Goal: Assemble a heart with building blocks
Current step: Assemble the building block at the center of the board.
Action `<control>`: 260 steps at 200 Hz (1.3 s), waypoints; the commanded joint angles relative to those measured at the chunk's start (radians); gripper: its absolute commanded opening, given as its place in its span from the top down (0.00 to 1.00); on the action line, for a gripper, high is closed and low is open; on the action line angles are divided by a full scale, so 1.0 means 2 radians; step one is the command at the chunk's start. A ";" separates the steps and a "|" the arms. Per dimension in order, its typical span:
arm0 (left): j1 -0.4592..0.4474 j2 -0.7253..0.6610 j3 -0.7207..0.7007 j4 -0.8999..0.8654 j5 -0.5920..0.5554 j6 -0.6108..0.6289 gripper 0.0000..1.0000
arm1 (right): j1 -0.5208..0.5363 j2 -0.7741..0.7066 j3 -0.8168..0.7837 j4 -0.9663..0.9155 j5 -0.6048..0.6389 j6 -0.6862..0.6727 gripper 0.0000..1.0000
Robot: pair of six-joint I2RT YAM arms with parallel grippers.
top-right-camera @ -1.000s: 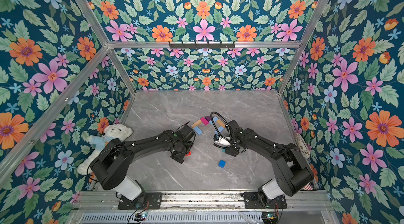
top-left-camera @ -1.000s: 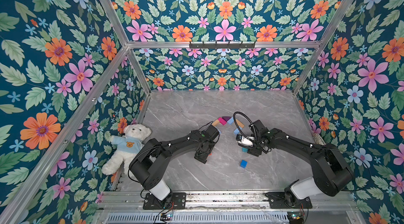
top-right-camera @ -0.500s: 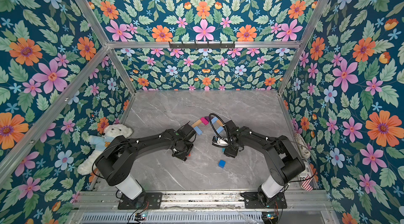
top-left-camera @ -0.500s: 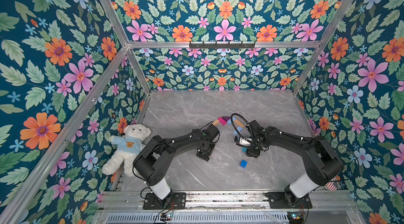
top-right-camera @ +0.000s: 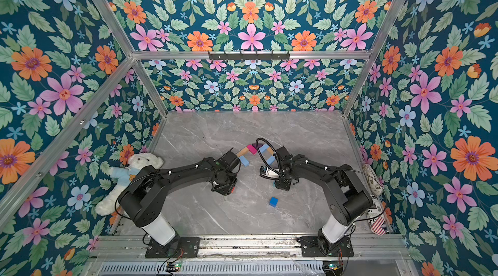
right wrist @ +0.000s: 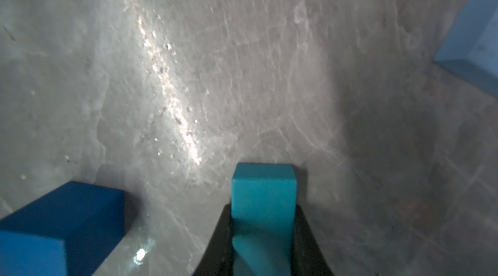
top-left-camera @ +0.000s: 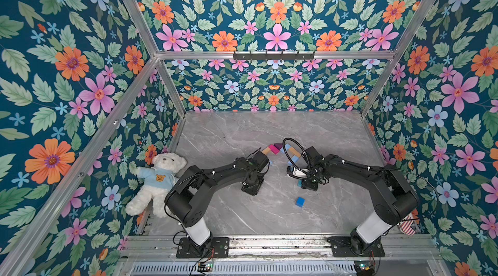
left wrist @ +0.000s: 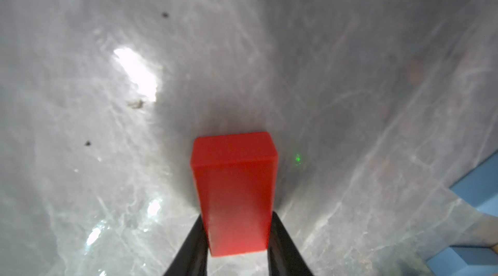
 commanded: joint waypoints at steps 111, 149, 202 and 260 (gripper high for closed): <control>-0.053 0.112 0.206 -0.086 -0.079 0.130 0.70 | -0.050 -0.058 0.121 0.018 0.073 0.393 1.00; -0.071 0.146 0.240 -0.089 -0.077 0.122 0.70 | -0.057 -0.045 0.130 -0.016 0.110 0.420 1.00; -0.076 0.196 0.293 -0.099 -0.074 0.126 0.70 | -0.059 -0.045 0.128 -0.014 0.139 0.424 1.00; -0.075 0.223 0.324 -0.105 -0.070 0.130 0.70 | -0.059 -0.040 0.132 -0.016 0.131 0.426 1.00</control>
